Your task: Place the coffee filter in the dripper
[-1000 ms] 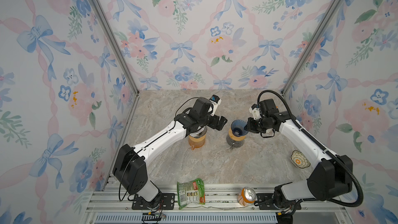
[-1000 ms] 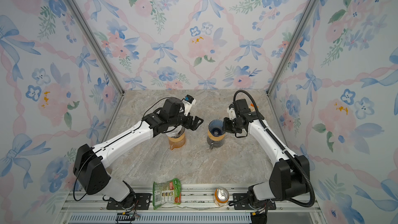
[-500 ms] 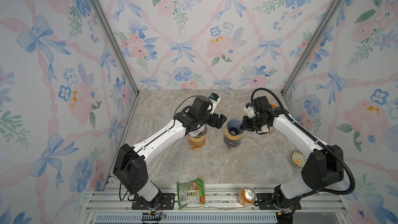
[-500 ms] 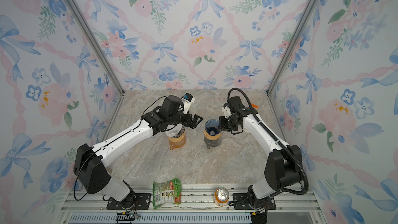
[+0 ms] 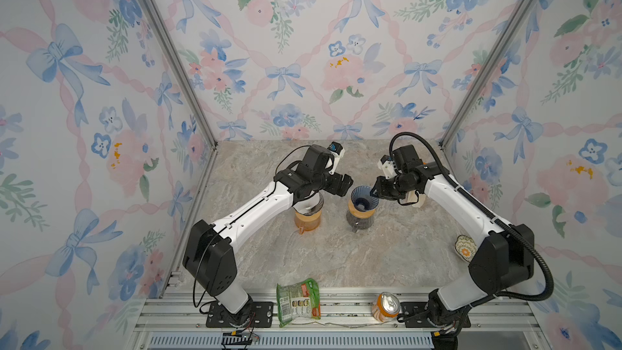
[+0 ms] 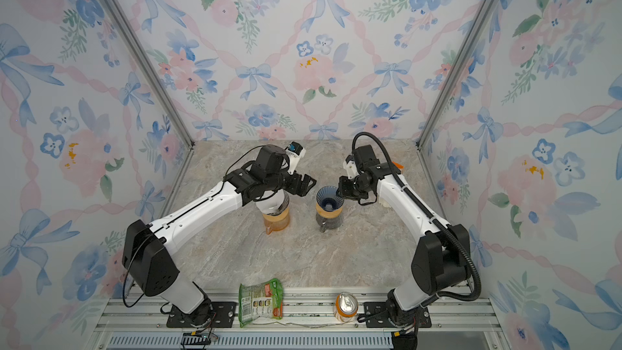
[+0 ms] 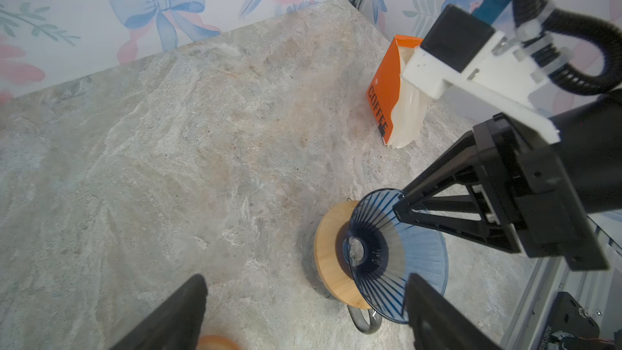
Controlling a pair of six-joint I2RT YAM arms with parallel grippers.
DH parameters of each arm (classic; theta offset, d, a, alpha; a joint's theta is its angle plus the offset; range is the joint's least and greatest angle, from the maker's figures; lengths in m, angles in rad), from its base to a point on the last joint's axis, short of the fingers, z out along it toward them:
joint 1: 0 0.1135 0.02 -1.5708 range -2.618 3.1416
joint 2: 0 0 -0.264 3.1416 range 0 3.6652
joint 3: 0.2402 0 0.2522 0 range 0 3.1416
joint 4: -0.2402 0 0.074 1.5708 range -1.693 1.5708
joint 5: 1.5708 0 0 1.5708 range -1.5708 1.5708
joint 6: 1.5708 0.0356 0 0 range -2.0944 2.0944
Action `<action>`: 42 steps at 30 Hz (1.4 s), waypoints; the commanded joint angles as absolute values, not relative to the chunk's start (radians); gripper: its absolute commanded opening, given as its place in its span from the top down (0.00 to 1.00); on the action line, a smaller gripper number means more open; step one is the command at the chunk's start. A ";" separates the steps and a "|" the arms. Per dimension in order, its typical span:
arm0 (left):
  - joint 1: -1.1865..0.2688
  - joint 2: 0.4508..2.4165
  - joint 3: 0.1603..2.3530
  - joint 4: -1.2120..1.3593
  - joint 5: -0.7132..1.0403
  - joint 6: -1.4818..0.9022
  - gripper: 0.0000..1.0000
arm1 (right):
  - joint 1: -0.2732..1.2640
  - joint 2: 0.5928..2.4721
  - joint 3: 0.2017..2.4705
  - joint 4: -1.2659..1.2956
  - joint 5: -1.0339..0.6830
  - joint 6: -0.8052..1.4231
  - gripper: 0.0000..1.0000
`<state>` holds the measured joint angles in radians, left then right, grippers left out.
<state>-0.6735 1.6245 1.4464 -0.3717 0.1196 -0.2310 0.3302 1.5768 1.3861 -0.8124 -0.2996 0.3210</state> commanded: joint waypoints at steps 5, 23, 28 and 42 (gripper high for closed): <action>-0.688 1.662 1.488 -0.413 0.097 -0.224 0.12 | 0.340 1.535 1.437 -0.866 -0.208 0.278 0.70; -0.742 1.779 1.512 -0.414 0.080 -0.296 0.38 | 0.342 1.530 1.405 -0.907 -0.214 0.225 0.73; -0.742 1.817 1.536 -0.414 0.078 -0.299 0.40 | 0.342 1.541 1.407 -0.901 -0.222 0.216 0.73; -0.736 1.887 1.588 -0.417 0.066 -0.324 0.44 | 0.342 1.590 1.424 -0.890 -0.228 0.198 0.73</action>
